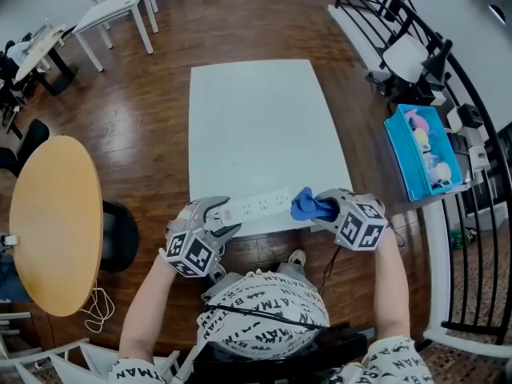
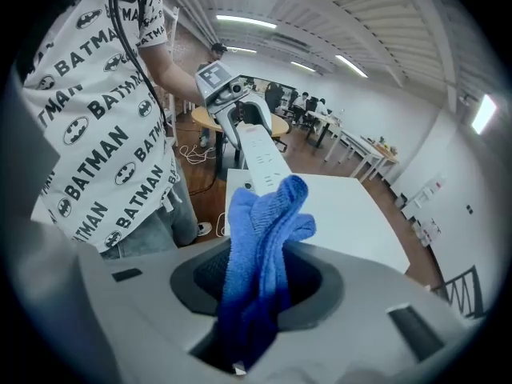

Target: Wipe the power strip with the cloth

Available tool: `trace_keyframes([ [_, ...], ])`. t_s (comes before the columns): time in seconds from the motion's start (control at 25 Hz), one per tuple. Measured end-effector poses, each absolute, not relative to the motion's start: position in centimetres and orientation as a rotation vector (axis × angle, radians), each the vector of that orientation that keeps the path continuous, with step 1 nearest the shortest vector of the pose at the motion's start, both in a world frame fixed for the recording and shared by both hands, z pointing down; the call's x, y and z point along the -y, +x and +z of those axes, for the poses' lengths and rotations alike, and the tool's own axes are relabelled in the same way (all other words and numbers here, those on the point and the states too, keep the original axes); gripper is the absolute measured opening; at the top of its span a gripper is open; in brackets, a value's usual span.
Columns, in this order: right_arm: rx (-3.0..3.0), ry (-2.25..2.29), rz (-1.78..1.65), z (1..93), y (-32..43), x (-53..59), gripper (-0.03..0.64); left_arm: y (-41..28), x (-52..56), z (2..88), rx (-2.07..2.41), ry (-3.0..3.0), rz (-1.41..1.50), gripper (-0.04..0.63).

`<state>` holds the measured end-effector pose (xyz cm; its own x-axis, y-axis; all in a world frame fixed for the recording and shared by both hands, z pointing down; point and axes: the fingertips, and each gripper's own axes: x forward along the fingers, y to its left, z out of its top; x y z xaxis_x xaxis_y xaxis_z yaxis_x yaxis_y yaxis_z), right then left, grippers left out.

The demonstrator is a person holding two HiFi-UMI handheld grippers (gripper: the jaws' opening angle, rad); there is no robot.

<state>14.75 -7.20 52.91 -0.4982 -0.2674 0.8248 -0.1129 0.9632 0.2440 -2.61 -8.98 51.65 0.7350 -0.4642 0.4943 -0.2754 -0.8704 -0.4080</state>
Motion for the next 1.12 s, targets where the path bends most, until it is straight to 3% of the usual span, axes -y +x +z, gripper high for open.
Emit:
trace_keyframes([
  [0.76, 2.215, 1.075, 0.288, 57.7, 17.5, 8.8, 0.137, -0.6, 14.4, 67.9, -0.497, -2.872, -1.21, 0.285],
  [1.12, 2.228, 1.155, 0.418, 59.3, 17.0, 8.9, 0.137, -1.1, 14.7, 72.7, -0.435, -2.787, -1.43, 0.282],
])
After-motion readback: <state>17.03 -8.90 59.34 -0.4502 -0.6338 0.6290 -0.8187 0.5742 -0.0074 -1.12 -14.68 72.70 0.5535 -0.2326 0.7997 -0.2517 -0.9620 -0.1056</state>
